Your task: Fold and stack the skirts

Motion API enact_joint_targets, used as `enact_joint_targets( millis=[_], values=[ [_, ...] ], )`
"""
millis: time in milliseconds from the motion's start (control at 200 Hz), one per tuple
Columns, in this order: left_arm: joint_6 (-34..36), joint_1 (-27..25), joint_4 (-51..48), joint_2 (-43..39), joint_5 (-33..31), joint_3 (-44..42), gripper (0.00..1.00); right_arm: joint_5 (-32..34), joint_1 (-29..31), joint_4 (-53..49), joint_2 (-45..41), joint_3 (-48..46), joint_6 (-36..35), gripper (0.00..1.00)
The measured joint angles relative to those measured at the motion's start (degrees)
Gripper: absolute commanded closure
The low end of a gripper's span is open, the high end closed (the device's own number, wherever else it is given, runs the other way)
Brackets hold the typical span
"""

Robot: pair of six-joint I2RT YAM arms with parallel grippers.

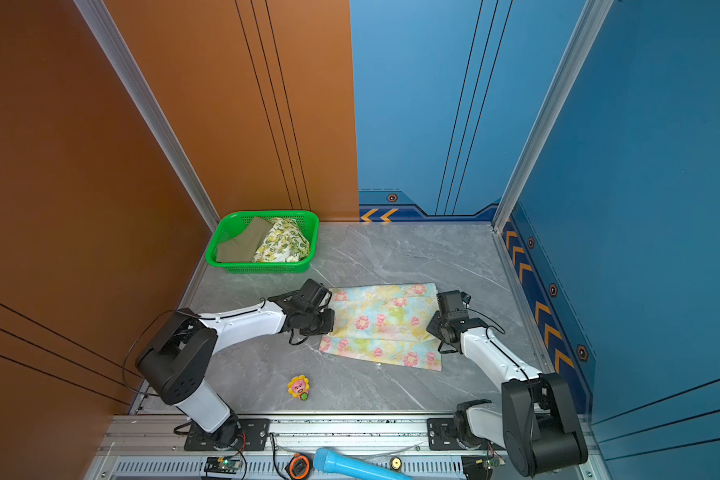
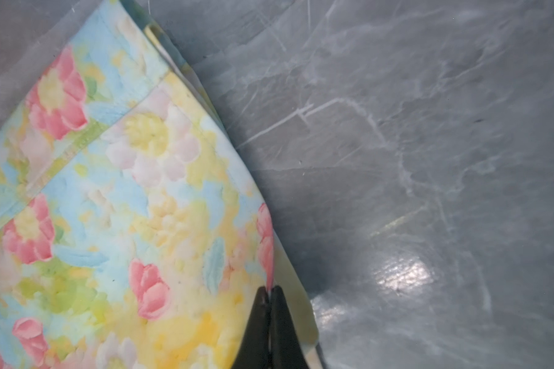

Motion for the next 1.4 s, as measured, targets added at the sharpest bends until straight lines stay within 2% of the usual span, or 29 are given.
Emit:
enact_joint_targets(
  millis=[300,596,796,821,871,891,926,991,1036,1132,1402],
  values=[
    [0.9,1.1,-2.7,-3.2,0.8,2.9,1.0,0.6,1.0,-3.4,-6.5,2.8,-1.3,1.0],
    [2.2,1.2,-4.7,-9.5,1.3,2.4,1.0,5.2,8.0,-13.0,-16.2,5.5,0.4,1.0],
    [2.4,0.8,-4.9,-10.7,1.7,-2.0,1.0,7.4,11.0,-17.4,-22.7,-0.5,4.3,1.0],
    [2.4,0.7,-5.0,-10.7,1.9,-2.7,0.92,7.4,11.0,-17.8,-23.2,-1.6,4.9,0.91],
    [2.7,0.7,-5.1,-10.7,2.2,-4.0,0.63,7.5,11.0,-18.8,-24.2,-4.2,6.1,0.59],
    [2.5,0.7,-5.0,-10.7,2.4,-4.4,0.55,7.5,11.0,-19.2,-24.4,-5.0,6.3,0.49],
    [2.5,0.6,-5.4,-10.6,2.6,-5.0,0.47,7.5,11.0,-20.1,-24.7,-6.0,7.0,0.39],
    [2.4,0.6,-5.6,-10.5,2.7,-5.4,0.37,7.6,11.0,-21.7,-24.9,-6.9,7.6,0.29],
    [2.6,0.6,-5.5,-10.5,2.8,-5.4,0.35,7.8,11.0,-22.0,-24.9,-6.9,7.9,0.26],
    [2.8,0.6,-5.6,-10.4,2.8,-5.3,0.34,8.6,11.0,-22.1,-24.1,-6.1,8.0,0.25],
    [3.1,0.2,-5.9,-8.1,2.8,-2.3,0.39,9.1,11.0,-20.4,-14.5,-0.5,6.9,0.29]
  ],
)
